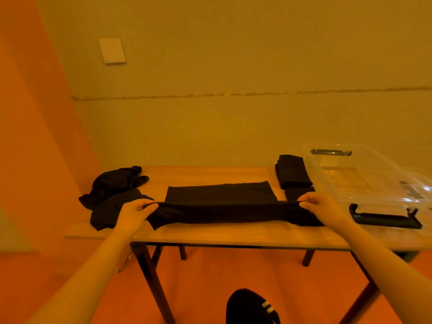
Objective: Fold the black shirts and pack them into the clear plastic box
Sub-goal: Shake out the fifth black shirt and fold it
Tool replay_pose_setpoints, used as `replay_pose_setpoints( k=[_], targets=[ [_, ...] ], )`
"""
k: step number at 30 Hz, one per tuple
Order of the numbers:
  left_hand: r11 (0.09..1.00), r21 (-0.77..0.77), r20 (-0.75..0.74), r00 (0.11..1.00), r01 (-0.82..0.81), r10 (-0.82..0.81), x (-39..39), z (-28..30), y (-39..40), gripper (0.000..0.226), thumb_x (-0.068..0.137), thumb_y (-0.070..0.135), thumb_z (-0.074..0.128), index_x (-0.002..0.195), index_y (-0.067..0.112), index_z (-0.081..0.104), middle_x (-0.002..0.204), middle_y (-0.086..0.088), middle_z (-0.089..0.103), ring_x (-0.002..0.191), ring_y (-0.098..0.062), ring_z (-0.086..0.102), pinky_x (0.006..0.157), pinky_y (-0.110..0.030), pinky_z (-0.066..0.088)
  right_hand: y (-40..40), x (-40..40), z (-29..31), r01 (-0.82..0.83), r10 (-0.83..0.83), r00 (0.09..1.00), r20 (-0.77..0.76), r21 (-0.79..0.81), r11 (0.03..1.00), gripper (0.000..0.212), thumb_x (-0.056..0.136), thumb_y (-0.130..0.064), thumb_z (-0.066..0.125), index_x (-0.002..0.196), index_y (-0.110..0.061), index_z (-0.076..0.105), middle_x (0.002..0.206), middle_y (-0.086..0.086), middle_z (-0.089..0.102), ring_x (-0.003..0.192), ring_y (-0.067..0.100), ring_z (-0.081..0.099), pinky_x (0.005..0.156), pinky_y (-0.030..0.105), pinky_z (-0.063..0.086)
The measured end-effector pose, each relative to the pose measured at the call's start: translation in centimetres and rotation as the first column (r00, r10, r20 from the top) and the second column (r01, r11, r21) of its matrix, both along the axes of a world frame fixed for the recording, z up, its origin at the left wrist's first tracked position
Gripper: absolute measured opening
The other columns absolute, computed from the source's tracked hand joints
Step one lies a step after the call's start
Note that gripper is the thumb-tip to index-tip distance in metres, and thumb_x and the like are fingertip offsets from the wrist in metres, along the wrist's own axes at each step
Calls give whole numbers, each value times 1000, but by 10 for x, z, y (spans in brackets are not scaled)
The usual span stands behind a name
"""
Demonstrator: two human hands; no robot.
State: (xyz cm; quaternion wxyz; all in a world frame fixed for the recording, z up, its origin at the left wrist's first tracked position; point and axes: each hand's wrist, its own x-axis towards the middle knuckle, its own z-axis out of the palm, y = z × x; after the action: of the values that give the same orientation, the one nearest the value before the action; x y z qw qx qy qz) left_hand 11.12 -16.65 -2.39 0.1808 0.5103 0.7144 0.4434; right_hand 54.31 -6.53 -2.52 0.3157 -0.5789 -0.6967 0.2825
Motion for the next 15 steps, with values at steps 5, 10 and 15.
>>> replay_pose_setpoints(
  k=[5, 10, 15],
  targets=[
    [1000, 9, -3, 1000, -3, 3, -3, -2, -2, 11, 90, 10, 57, 94, 10, 67, 89, -6, 63, 84, -17, 57, 75, -27, 43, -3, 1, -5, 48, -58, 988, -145, -71, 996, 15, 91, -8, 54, 83, -17, 62, 81, 4, 62, 80, 16, 58, 69, 23, 44],
    [1000, 1, -34, 999, -9, 9, -9, -1, 5, 12, 91, 10, 55, 93, 7, 67, 90, -15, 65, 79, -24, 59, 78, -41, 49, 3, -4, -3, 63, -73, 981, -179, -62, 996, 15, 91, -8, 55, 81, -18, 62, 82, 4, 62, 80, 16, 58, 64, 23, 45],
    [937, -286, -120, 962, 202, -245, -13, 0, 6, 14, 89, 11, 58, 98, 8, 69, 89, -4, 64, 84, -15, 59, 72, -20, 43, 6, -5, 10, -107, 109, 994, -5, -216, 970, 12, 86, -6, 61, 82, -16, 65, 83, 3, 65, 79, 11, 61, 61, 17, 46]
  ],
)
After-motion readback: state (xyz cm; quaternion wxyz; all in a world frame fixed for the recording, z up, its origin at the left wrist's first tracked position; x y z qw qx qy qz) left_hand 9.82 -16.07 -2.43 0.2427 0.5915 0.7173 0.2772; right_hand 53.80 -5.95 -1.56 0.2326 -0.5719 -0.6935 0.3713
